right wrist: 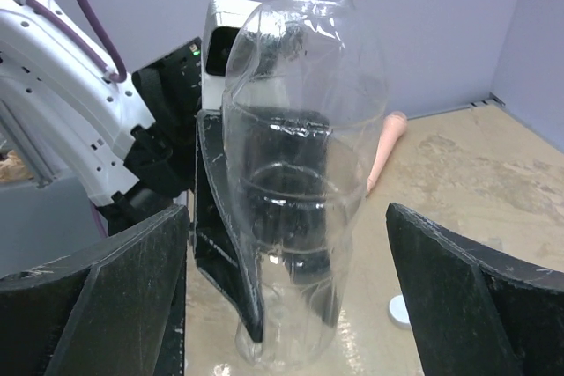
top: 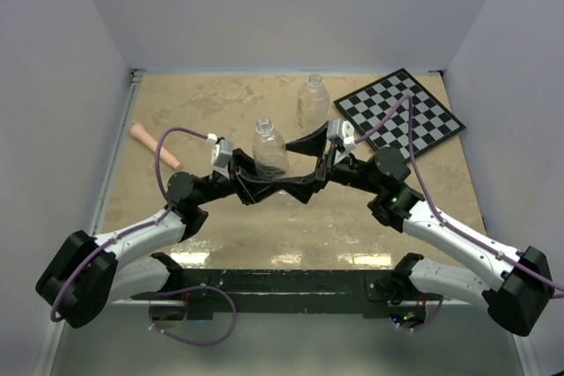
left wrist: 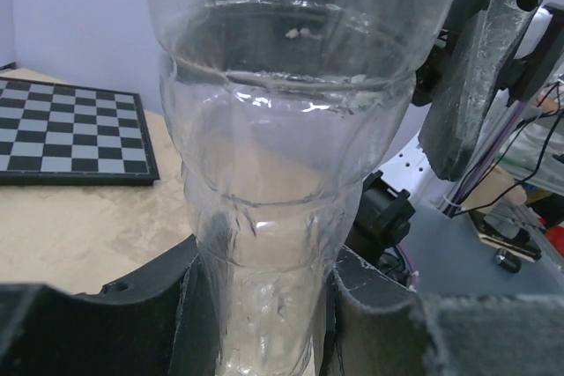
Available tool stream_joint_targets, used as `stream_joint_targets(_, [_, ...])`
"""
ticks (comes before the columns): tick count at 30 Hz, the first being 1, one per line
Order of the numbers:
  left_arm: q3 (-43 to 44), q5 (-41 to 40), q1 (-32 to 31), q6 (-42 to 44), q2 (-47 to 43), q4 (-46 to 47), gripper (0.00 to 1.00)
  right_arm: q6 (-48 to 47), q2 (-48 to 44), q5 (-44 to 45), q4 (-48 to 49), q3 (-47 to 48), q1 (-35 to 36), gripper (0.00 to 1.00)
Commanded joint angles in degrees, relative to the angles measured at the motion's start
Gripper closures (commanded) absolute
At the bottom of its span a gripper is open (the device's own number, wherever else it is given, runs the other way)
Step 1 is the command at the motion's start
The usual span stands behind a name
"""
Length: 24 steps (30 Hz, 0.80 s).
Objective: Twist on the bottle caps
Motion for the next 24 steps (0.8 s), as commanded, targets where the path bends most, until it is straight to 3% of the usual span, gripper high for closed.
stream_joint_targets(1, [0.5, -2.6, -2.0, -3.7, 2.6, 11.3, 0.73, 2.9, 1.4, -2.7, 8.5, 0.7, 0.6, 0.02])
stream_joint_targets(18, [1.4, -2.4, -5.4, -2.1, 7.0, 17.2, 0.72, 9.3, 6.0, -5.7, 14.2, 1.0, 0.7, 0.15])
stream_joint_targets(22, [1.3, -2.4, -5.5, -1.9, 7.3, 17.4, 0.7, 9.6, 6.8, -6.3, 14.0, 1.5, 0.7, 0.28])
stream_joint_targets(24, [1.3, -2.6, -5.4, -1.5, 7.3, 17.4, 0.63, 9.3, 6.9, -6.2, 13.3, 1.6, 0.8, 0.39])
